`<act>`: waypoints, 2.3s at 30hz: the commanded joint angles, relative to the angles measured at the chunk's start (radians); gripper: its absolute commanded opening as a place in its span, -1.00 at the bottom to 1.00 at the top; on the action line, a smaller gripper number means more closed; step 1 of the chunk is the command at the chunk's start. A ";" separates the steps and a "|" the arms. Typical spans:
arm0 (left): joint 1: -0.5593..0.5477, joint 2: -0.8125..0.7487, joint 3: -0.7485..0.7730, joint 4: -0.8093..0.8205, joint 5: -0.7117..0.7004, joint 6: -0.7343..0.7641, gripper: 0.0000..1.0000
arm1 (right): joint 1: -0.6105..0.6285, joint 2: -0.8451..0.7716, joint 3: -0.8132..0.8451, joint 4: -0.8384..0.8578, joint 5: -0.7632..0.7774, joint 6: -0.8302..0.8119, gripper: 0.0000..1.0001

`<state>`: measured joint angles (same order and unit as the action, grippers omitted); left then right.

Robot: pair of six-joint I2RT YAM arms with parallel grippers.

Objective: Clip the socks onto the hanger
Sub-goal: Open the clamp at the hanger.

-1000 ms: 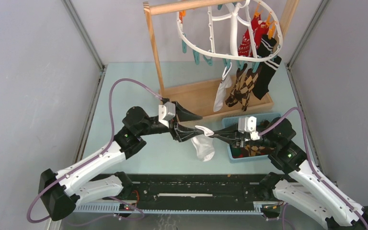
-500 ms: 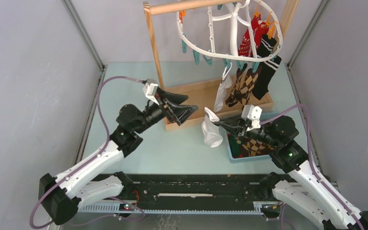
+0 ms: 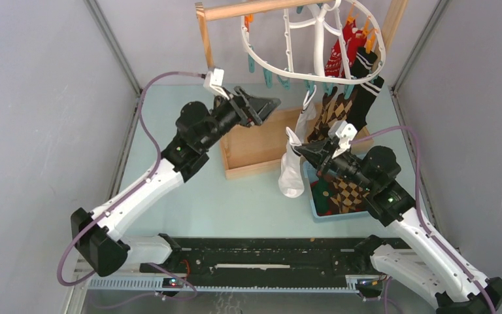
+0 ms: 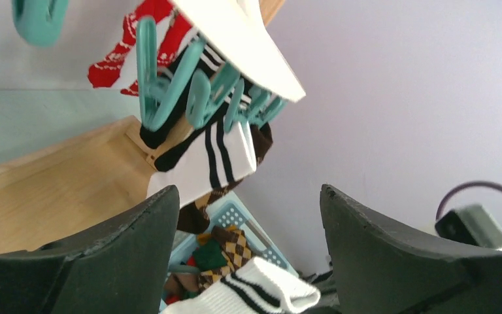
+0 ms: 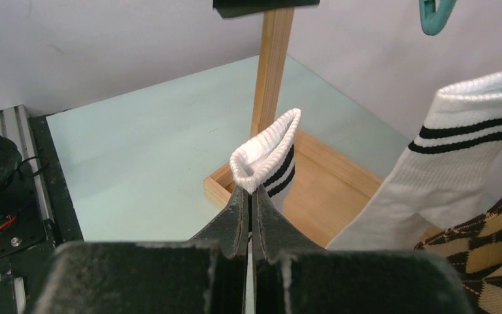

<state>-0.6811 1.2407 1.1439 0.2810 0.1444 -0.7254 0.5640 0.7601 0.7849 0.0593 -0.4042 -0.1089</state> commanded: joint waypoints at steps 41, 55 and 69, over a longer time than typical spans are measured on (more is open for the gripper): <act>-0.176 0.306 0.459 -0.198 -0.552 0.198 0.19 | -0.030 0.028 0.051 0.083 0.042 0.097 -1.00; -0.192 0.260 0.366 -0.151 -0.560 0.226 0.19 | -0.036 0.028 0.050 0.083 0.038 0.098 -1.00; -0.192 0.312 0.396 -0.131 -0.591 0.245 0.13 | -0.036 0.031 0.050 0.096 0.042 0.096 -1.00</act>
<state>-0.8684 1.5398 1.5169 0.1108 -0.4168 -0.4965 0.5316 0.7937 0.7940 0.1024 -0.3744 -0.0196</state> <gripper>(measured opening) 0.569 0.008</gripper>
